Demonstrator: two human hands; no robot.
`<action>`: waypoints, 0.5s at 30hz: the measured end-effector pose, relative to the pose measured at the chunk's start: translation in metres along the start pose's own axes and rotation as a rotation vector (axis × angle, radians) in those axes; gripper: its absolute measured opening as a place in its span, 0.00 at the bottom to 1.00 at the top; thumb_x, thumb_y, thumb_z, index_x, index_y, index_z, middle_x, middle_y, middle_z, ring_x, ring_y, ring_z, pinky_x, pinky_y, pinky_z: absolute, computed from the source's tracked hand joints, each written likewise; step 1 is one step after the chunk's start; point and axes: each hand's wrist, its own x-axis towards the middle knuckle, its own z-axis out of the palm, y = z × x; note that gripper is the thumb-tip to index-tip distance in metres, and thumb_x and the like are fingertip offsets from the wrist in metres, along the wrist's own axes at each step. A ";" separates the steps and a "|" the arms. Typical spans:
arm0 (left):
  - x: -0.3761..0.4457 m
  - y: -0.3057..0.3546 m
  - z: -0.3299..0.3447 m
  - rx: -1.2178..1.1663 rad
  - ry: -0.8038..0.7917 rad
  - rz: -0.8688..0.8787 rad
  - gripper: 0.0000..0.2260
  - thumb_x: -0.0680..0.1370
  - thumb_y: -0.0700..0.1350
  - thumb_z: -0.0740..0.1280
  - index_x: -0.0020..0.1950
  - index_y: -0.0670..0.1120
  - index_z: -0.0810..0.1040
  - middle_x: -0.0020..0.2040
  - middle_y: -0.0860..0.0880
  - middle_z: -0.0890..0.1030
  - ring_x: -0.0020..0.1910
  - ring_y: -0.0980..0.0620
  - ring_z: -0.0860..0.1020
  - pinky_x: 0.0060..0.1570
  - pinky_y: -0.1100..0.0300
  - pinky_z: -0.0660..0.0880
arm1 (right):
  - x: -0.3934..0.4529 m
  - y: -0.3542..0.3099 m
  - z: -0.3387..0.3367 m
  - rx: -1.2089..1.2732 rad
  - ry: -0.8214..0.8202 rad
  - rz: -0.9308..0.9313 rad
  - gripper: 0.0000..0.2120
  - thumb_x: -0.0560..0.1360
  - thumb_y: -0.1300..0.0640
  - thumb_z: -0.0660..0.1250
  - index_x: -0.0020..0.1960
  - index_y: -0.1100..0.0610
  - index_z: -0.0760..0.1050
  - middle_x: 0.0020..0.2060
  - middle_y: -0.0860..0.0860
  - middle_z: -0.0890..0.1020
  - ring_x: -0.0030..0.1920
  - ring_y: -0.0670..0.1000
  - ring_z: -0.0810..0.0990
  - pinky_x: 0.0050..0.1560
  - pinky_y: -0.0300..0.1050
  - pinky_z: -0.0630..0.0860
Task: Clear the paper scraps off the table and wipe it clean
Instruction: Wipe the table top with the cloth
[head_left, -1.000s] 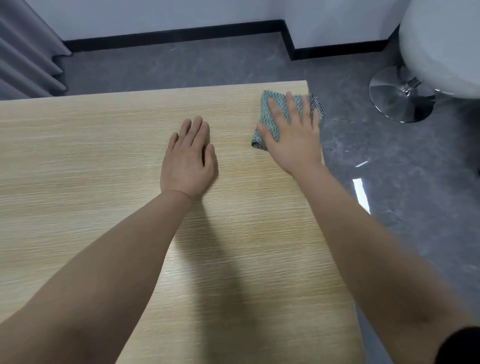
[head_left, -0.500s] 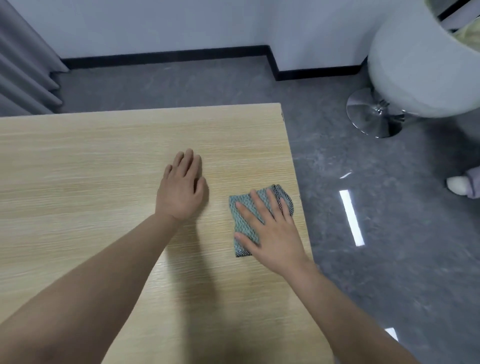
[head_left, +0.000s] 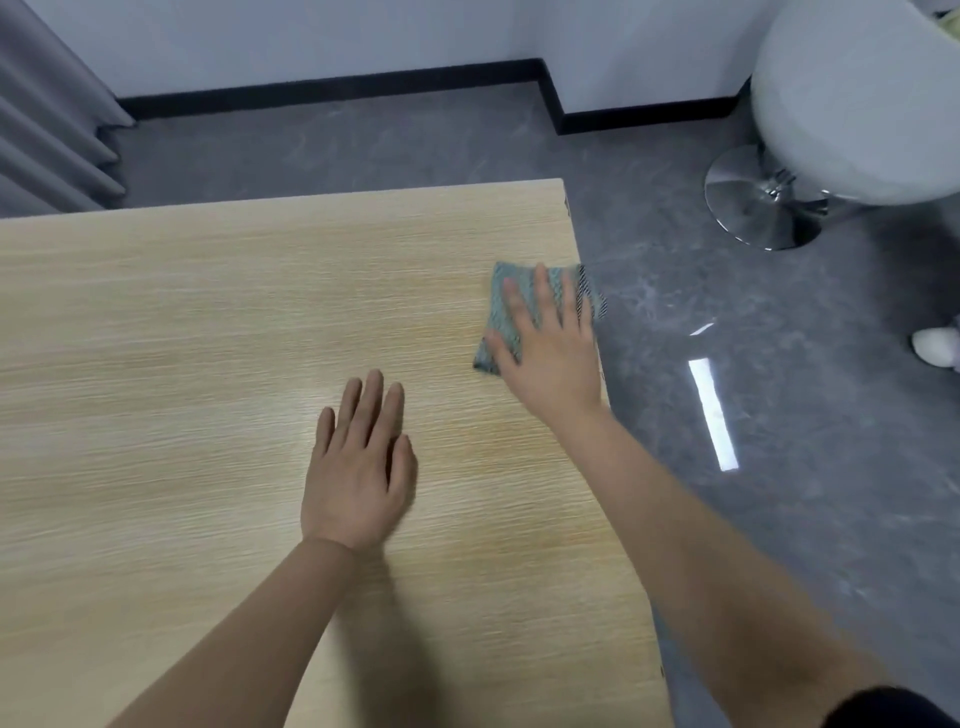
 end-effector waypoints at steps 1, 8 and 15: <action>0.000 0.000 -0.001 0.001 -0.002 0.001 0.26 0.79 0.54 0.42 0.77 0.51 0.51 0.77 0.55 0.46 0.76 0.56 0.41 0.74 0.55 0.40 | -0.016 -0.009 0.004 0.001 0.000 -0.053 0.30 0.78 0.36 0.43 0.77 0.47 0.47 0.77 0.55 0.49 0.76 0.60 0.42 0.75 0.59 0.43; 0.000 -0.001 -0.002 0.001 0.014 0.014 0.25 0.79 0.53 0.45 0.77 0.50 0.54 0.77 0.53 0.49 0.76 0.56 0.43 0.74 0.56 0.40 | -0.111 -0.023 0.013 -0.015 -0.090 -0.382 0.29 0.79 0.34 0.45 0.77 0.44 0.48 0.77 0.51 0.50 0.77 0.57 0.44 0.74 0.58 0.43; 0.000 0.000 -0.001 0.000 0.029 0.004 0.26 0.79 0.53 0.45 0.77 0.51 0.55 0.77 0.54 0.49 0.76 0.57 0.43 0.74 0.58 0.38 | -0.017 0.021 -0.001 -0.015 -0.038 -0.167 0.29 0.78 0.34 0.43 0.76 0.42 0.46 0.77 0.49 0.48 0.76 0.54 0.41 0.73 0.52 0.34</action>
